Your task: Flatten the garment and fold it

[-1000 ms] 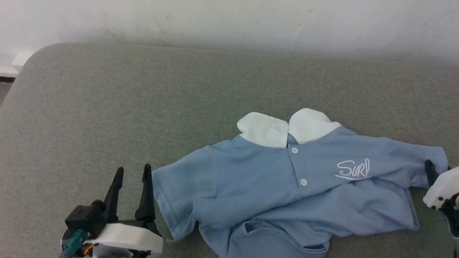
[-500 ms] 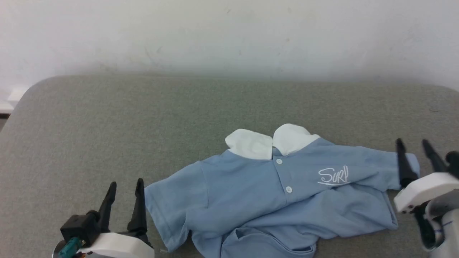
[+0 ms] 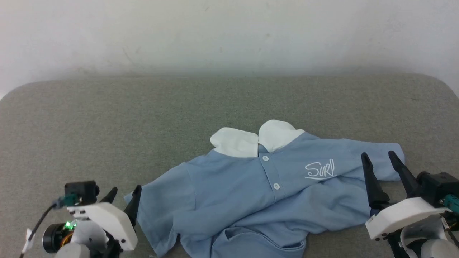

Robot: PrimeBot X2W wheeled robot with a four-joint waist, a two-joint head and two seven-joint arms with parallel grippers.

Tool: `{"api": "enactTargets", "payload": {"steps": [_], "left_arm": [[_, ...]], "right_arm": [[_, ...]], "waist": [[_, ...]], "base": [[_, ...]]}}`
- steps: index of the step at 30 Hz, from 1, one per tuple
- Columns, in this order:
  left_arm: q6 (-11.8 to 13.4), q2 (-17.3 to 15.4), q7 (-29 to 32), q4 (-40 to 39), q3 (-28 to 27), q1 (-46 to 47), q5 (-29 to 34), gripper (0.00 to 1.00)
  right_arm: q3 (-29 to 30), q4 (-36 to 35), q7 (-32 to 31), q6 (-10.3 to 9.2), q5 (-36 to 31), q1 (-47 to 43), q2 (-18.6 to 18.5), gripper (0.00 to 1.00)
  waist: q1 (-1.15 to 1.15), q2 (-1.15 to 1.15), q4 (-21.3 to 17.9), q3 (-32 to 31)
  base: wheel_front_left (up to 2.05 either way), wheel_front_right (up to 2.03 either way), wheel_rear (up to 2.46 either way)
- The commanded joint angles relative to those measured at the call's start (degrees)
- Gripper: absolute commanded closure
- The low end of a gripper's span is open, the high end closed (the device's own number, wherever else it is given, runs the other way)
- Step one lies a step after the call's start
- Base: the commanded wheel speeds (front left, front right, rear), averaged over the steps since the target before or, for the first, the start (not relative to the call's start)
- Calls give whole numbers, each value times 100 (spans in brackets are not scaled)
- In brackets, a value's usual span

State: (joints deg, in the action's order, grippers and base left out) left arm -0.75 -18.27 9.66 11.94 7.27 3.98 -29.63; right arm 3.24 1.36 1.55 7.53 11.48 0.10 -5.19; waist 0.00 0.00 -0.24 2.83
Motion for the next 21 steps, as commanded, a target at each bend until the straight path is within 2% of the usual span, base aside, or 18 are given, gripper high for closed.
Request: {"api": "enactTargets", "payload": {"steps": [1, 6, 11, 12, 18, 19, 20, 21], "left_arm": [[-104, -76, 267, 173, 47, 190, -108, 0], [-343, -250, 1112, 862, 266, 640, -304, 0], [-407, -370, 1853, 1583, 597, 997, -217, 0], [-407, -370, 1853, 1583, 597, 997, -217, 0], [-563, -368, 2794, 2122, 1270, 1270, -53, 2], [-567, -379, 2832, 2167, 1347, 1311, 14, 21], [-555, -387, 2798, 2202, 1394, 1352, 83, 46], [-547, -373, 2780, 2256, 1428, 1373, 116, 63]], "right_arm": [[-9, -95, -35, -4, -45, -47, 24, 0], [-24, -236, -125, -4, -85, -27, 76, 0], [-18, -253, -159, -4, -86, 16, 106, 0], [-18, -253, -159, -4, -86, 16, 106, 0], [102, -229, -183, -4, -28, 45, 128, 0], [117, -222, -191, -4, -19, 51, 131, 0], [126, -217, -196, -4, -10, 59, 133, 0], [141, -210, -197, -4, -1, 65, 134, 0]], "waist": [[0, 0, -63, 68], [0, 0, -155, 184], [0, 0, -199, 331], [0, 0, -199, 331], [0, 0, -179, 436], [0, 0, -176, 449], [0, 0, -173, 459], [0, 0, -165, 463]], "base": [[0, 0, 0], [0, 0, 0], [0, 0, 0], [0, 0, 0], [0, 0, 0], [0, 0, 0], [0, 0, 0], [0, 0, 0]]}}
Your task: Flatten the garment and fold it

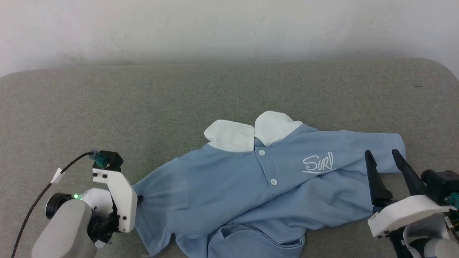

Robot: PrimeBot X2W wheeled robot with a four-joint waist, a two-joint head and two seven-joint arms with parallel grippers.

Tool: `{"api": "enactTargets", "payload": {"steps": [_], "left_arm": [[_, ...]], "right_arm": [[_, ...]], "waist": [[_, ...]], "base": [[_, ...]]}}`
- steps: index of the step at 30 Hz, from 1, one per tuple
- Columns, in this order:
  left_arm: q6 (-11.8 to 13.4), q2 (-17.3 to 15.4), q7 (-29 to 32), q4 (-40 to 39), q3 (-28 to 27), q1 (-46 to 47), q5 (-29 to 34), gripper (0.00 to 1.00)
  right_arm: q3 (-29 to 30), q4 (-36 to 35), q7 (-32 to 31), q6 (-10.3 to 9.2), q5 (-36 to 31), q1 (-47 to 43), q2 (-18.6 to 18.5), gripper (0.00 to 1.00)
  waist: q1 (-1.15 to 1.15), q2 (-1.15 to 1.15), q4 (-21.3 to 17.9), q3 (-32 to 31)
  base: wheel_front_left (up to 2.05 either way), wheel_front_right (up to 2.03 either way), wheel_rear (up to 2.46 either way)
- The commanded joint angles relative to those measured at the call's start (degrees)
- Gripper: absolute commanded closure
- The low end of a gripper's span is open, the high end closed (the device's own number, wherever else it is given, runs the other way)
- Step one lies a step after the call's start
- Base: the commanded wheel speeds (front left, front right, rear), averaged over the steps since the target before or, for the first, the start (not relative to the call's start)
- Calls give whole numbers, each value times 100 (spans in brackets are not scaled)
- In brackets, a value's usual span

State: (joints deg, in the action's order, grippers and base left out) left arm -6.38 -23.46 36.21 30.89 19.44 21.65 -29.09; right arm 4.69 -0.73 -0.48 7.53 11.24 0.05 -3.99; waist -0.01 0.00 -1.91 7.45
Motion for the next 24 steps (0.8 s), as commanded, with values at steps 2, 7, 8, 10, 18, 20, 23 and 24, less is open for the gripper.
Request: {"api": "enactTargets", "payload": {"steps": [2, 7, 8, 10, 18, 20, 23, 24], "left_arm": [[11, 216, 109, 461, 245, -388, 40, 100], [0, 306, -233, 425, 309, -470, 48, 100], [29, 320, -389, 369, 282, -494, 53, 100], [129, 342, -732, 237, 201, -545, 65, 100], [581, 434, -1973, -711, -253, -774, 6, 100], [637, 481, -2161, -1002, -328, -824, -34, 100], [693, 538, -2347, -1418, -370, -879, -54, 100], [695, 556, -2401, -1549, -373, -882, -56, 100]], "right_arm": [[31, 21, -9, -4, 75, 73, 21, 0], [125, 101, -54, -4, 144, 70, -3, 0], [163, 141, -86, -4, 167, 74, -14, 0], [238, 235, -153, -4, 258, 120, -44, 0], [673, 1494, -1067, -4, 747, 1004, -505, 0], [728, 1924, -1356, -4, 825, 1350, -667, 0], [781, 2533, -1779, -4, 860, 1860, -892, 0], [793, 2743, -1919, -4, 856, 2030, -975, 0]], "waist": [[1, 0, 17, 0], [1, 0, 66, -50], [1, 0, 80, -61], [1, 0, 111, -85], [1, 0, 244, 32], [1, 0, 314, 115], [1, 0, 431, 271], [1, 0, 474, 332]], "base": [[0, 0, 0], [0, 0, 0], [0, 0, 0], [0, 0, 0], [0, 0, 0], [0, 0, 0], [0, 0, 0], [0, 0, 0]]}}
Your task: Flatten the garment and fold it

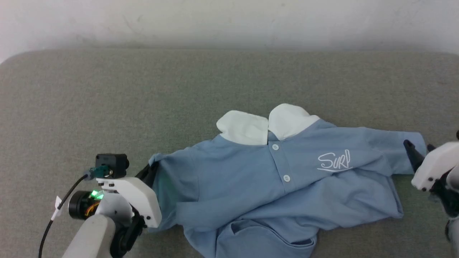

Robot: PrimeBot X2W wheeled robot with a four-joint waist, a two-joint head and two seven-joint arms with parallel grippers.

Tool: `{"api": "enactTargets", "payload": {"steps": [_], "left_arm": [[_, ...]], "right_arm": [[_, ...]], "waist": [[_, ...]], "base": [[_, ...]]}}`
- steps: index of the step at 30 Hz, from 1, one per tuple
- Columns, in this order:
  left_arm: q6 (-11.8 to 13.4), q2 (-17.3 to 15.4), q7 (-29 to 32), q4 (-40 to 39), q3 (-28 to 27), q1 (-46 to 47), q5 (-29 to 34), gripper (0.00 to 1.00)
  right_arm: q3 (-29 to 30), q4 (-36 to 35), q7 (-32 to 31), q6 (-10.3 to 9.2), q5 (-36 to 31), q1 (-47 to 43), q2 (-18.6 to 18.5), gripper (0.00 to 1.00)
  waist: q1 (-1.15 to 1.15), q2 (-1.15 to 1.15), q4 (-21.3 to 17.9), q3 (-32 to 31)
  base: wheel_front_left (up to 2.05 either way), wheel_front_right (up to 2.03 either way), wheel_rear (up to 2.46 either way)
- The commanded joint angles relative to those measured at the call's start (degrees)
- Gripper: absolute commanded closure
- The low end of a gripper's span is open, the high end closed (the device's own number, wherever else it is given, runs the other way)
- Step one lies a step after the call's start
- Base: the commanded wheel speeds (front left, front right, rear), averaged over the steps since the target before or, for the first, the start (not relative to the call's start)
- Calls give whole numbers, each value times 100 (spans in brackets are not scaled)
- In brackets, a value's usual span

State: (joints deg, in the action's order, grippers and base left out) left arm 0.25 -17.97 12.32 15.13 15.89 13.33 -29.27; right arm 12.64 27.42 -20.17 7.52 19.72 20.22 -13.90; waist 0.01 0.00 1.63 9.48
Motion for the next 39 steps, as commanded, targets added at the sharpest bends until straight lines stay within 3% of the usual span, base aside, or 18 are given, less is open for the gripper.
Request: {"api": "enactTargets", "payload": {"steps": [1, 12, 13, 14, 15, 16, 20, 28, 34, 39], "left_arm": [[41, 18, -63, -98, -17, -50, -28, 100], [74, 82, -279, -1083, 20, -59, -30, 100], [76, 81, -278, -1111, 23, -66, -35, 100], [79, 78, -275, -1133, 25, -73, -42, 100], [82, 75, -274, -1149, 25, -79, -48, 100], [84, 72, -272, -1156, 25, -87, -55, 100], [82, 25, -297, -1146, -25, -107, -102, 100], [146, -388, -328, -1185, -364, 349, -8, 100], [123, -746, -275, -925, -663, 1253, 42, 100], [-40, -910, -352, -90, -773, 2350, 61, 100]], "right_arm": [[0, 120, -88, -3, -5, 176, -56, 0], [88, 1777, -1648, -3, -326, 1378, -418, 0], [96, 1919, -1854, -3, -355, 1403, -418, 16], [121, 2052, -2068, -3, -381, 1424, -409, 53], [166, 2172, -2269, -3, -386, 1450, -391, 72], [199, 2250, -2414, -3, -407, 1474, -377, 100], [168, 2197, -2541, -3, -479, 1570, -329, 100], [-173, 1048, -1519, -3, -340, 1793, -581, 100], [-415, 254, -1170, -3, -144, 2050, -793, 100], [-566, -16, -969, -3, -99, 2644, -738, 100]], "waist": [[-1, 0, 159, 190], [-1, 0, 436, 718], [-1, 0, 442, 725], [-1, 0, 446, 731], [-1, 0, 447, 732], [-1, 0, 447, 724], [-1, 0, 400, 592], [-1, 0, 229, -28], [-1, 0, 89, -370], [-1, 0, -64, -212]], "base": [[0, 0, 0], [0, 0, 0], [0, 0, 0], [0, 0, 0], [0, 0, 0], [0, 0, 0], [0, 0, 0], [0, 0, 0], [0, 0, 0], [0, 0, 0]]}}
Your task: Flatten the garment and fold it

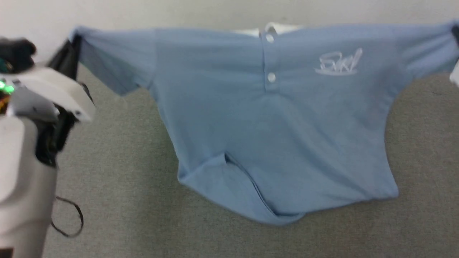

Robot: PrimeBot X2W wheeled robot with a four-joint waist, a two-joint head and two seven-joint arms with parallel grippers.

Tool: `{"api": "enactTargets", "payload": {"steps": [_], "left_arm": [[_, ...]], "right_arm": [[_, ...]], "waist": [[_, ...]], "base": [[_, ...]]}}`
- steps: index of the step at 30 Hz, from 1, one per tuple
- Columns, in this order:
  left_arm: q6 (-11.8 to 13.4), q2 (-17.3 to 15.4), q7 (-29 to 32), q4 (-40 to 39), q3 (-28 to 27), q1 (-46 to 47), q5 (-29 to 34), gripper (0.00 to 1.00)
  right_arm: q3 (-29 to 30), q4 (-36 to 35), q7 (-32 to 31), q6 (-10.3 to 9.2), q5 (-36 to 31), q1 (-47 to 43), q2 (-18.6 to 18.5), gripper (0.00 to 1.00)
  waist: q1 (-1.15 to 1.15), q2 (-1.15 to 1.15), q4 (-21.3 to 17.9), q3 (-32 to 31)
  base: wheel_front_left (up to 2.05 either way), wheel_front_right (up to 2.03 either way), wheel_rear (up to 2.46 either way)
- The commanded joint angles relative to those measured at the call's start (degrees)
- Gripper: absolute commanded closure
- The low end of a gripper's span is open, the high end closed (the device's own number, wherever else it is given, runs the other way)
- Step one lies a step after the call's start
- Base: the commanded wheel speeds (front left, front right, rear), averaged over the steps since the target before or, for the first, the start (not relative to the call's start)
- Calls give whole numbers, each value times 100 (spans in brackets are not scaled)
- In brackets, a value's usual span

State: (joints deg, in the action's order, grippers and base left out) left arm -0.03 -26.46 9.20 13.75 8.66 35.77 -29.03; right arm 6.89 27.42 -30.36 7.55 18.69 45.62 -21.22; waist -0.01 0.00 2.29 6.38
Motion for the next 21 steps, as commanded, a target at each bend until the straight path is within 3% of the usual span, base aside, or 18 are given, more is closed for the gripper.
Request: {"api": "enactTargets", "payload": {"steps": [1, 7, 14, 21], "left_arm": [[-56, -89, -84, 269, -58, 352, 54, 100], [-233, -250, -592, 1501, -100, 1948, 254, 100], [-297, -412, -1425, 2372, -99, 3743, 563, 100], [-432, -399, -1861, 3065, -14, 4546, 626, 100]], "right_arm": [[-1, -8, 125, -6, -13, 277, 25, 100], [-15, 325, 984, -6, -358, 1552, 220, 100], [-139, 799, 2367, -6, -880, 3021, 313, 100], [-647, 1444, 2942, -6, -883, 3737, 465, 100]], "waist": [[1, 0, -166, 178], [1, 0, -355, 842], [1, 0, -431, 1487], [1, 0, -467, 1716]], "base": [[0, 0, 0], [0, 0, 0], [0, 0, 0], [0, 0, 0]]}}
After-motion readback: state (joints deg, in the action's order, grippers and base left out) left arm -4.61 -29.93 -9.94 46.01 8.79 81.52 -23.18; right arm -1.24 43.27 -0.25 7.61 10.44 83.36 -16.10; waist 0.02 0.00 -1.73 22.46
